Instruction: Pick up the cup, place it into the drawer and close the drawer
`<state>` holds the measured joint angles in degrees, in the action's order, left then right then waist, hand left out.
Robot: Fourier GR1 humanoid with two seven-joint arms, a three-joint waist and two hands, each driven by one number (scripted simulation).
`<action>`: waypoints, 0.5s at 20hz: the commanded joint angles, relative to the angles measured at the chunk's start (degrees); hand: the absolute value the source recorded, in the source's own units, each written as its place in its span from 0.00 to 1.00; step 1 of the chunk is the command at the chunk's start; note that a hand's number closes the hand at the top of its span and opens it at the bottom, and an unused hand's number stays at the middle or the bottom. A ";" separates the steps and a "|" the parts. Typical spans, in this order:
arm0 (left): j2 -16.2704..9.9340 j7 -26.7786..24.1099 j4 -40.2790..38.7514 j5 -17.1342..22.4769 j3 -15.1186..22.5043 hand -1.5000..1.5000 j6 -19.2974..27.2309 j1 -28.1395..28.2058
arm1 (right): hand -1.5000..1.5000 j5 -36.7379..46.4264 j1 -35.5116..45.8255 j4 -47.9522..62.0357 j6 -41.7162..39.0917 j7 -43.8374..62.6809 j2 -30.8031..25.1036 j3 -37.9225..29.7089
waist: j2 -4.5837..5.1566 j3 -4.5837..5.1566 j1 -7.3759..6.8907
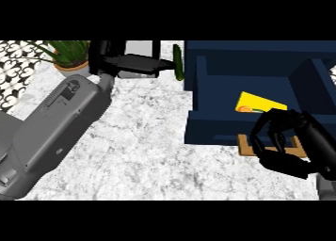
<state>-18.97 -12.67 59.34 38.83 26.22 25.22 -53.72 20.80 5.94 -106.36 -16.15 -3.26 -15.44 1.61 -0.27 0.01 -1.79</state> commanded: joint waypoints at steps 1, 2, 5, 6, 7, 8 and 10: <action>-1.80 -0.23 6.70 -0.06 -0.13 0.00 0.19 7.42 | 1.00 11.66 -0.91 4.00 3.33 -2.61 0.08 7.22 | -0.03 0.00 -0.31; -5.83 1.04 7.30 1.26 -1.77 0.00 -3.76 8.08 | 1.00 11.97 3.87 7.32 2.65 -1.12 -1.46 5.55 | 0.12 0.02 -0.81; -5.26 -1.93 8.86 0.41 -1.64 0.00 -3.93 11.97 | 1.00 19.57 7.11 14.06 4.71 -2.56 -2.74 8.87 | 0.41 0.01 -0.91; -7.56 -0.22 11.62 1.18 -2.86 0.00 -3.70 12.91 | 1.00 22.93 5.65 14.56 7.21 -2.65 -0.96 11.95 | 0.19 0.00 -1.16; -7.59 0.17 11.10 1.75 -3.36 0.00 -4.82 12.29 | 1.00 24.88 8.77 19.23 8.19 -3.31 -1.44 11.63 | 0.50 -0.02 -1.52; -8.00 -0.76 12.59 1.05 -3.22 0.00 -4.56 14.44 | 1.00 26.53 7.40 19.60 9.34 -4.37 -1.88 12.23 | 0.36 -0.02 -0.88; -7.20 -1.96 11.96 0.96 -3.42 0.00 -5.00 14.83 | 1.00 30.62 9.03 25.54 13.61 -5.46 -0.30 13.60 | 0.86 -0.05 -1.54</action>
<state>-25.45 -13.65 69.69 39.71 23.45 21.45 -41.35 44.41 14.04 -92.88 -6.54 -7.40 -18.09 10.37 -1.14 1.07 -2.44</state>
